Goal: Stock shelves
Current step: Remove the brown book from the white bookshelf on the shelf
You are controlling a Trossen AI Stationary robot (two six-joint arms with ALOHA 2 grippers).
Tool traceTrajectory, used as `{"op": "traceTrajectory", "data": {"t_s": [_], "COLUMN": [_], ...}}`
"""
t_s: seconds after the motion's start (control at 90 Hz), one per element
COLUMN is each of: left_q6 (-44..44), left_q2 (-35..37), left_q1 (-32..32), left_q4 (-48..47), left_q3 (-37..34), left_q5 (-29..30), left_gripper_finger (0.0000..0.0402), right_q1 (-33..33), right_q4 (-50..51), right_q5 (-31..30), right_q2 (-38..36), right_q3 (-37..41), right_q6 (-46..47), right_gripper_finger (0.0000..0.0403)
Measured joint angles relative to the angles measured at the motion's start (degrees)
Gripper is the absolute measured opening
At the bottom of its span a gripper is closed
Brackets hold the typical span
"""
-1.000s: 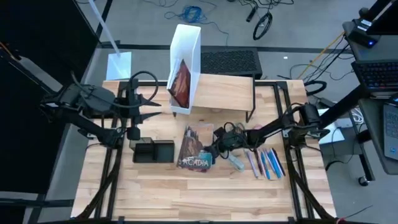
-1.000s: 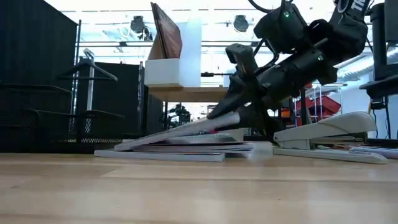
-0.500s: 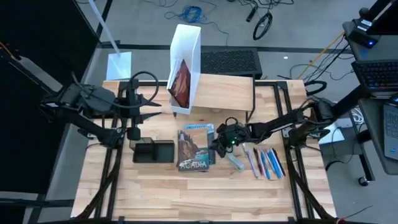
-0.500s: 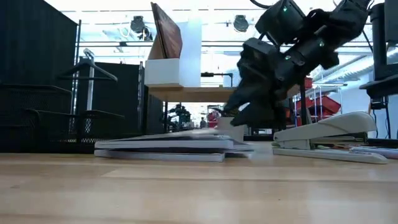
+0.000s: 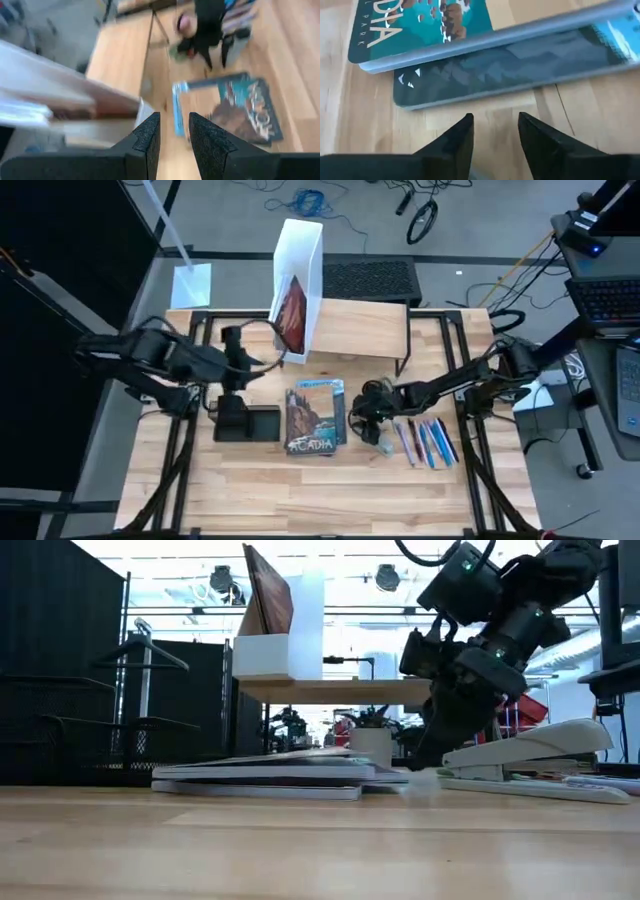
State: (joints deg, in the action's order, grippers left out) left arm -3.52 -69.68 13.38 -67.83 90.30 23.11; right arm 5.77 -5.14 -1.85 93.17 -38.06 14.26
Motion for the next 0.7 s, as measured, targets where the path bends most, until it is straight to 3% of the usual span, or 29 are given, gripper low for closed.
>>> {"op": "traceTrajectory", "data": {"t_s": [0.378,0.7], "left_q6": [6.24,6.19], "left_q2": [0.03,0.03], "left_q1": [-2.53,-4.09], "left_q4": [4.69,15.0], "left_q3": [-19.36,-30.24], "left_q5": [-9.05,-13.67], "left_gripper_finger": [0.0088,0.0088], "right_q1": [0.38,0.78], "right_q4": [-6.86,-17.83], "right_q5": [0.07,0.6], "right_q2": [4.45,9.62], "right_q3": [0.09,0.04], "right_q6": [-1.66,0.28], "right_gripper_finger": [0.0047,0.0025]}}
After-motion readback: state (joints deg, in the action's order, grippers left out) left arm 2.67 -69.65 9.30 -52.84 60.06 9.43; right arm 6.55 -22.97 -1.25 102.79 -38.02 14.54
